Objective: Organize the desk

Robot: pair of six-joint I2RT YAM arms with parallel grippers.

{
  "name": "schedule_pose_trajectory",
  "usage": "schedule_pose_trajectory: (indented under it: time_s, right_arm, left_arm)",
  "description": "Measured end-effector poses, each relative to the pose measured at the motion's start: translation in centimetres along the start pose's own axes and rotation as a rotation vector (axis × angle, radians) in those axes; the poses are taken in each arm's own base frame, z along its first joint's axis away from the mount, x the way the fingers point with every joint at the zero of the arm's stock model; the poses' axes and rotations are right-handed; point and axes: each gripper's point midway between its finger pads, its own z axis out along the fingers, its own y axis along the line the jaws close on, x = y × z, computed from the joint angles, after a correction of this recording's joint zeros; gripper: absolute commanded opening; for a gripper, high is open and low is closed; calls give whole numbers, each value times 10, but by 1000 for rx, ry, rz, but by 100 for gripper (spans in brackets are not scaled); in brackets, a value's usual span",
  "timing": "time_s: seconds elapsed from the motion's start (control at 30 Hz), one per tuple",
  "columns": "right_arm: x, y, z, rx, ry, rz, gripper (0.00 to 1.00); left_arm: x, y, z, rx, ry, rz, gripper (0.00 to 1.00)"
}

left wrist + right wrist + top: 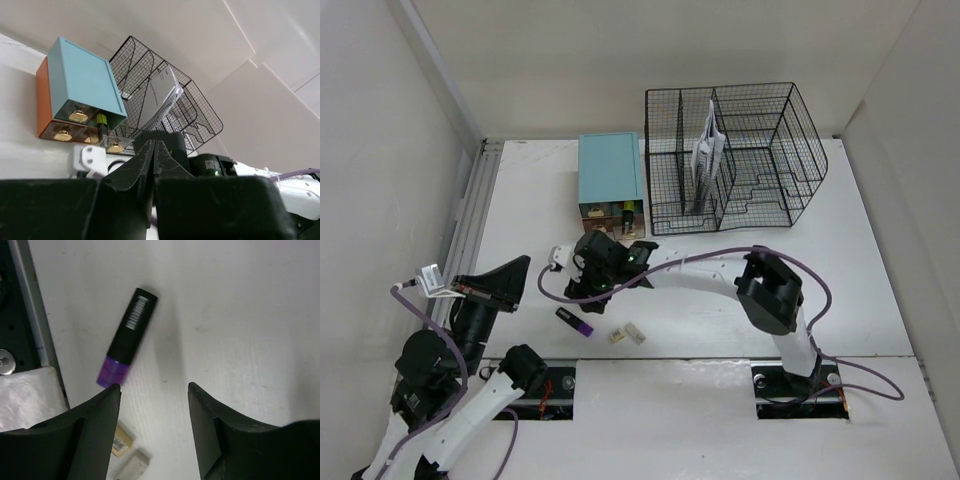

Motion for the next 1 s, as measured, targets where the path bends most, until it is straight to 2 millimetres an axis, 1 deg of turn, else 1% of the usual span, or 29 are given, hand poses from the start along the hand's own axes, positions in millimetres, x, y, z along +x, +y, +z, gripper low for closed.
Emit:
schedule_pose_trajectory:
  time_s: [0.07, 0.1, 0.17, 0.23, 0.33, 0.43, 0.5, 0.53, 0.57, 0.67, 0.77, 0.87, 1.0]
  right_arm:
    - [2, 14, 7, -7, 10, 25, 62]
    - [4, 25, 14, -13, 20, 41, 62]
    - [6, 36, 20, 16, 34, 57, 62]
    - [2, 43, 26, 43, 33, 73, 62]
    - [-15, 50, 33, 78, 6, 97, 62]
    - [-39, 42, 41, 127, -32, 128, 62]
    - [-54, 32, 45, 173, -58, 151, 62]
    - [-59, 29, 48, 185, -69, 156, 62]
    - [-60, 24, 50, 205, -71, 165, 61]
    - [-54, 12, 54, 261, -57, 184, 61]
    - [-44, 6, 59, 290, -30, 194, 61]
    - [-37, 5, 62, 297, -8, 197, 61]
    - [-34, 6, 63, 294, 5, 198, 61]
  left_arm:
    - [-2, 0, -1, 0, -1, 11, 0]
    - [-3, -1, -2, 2, -3, 19, 0]
    - [-5, -1, -3, 4, -5, 26, 0]
    - [-5, -1, -3, 3, -4, 33, 0]
    - [-4, 0, -3, 3, -2, 41, 0]
    - [-4, 0, -3, 4, 1, 47, 0]
    - [-3, 1, -3, 2, 2, 50, 0]
    - [-3, 0, -3, 3, 3, 50, 0]
    - [-3, 1, -3, 3, 3, 50, 0]
    - [-3, 1, -3, 2, 4, 51, 0]
    - [-2, 1, -3, 1, 6, 52, 0]
    - [-2, 2, -3, 0, 8, 53, 0]
    - [-2, 1, -3, 1, 10, 56, 0]
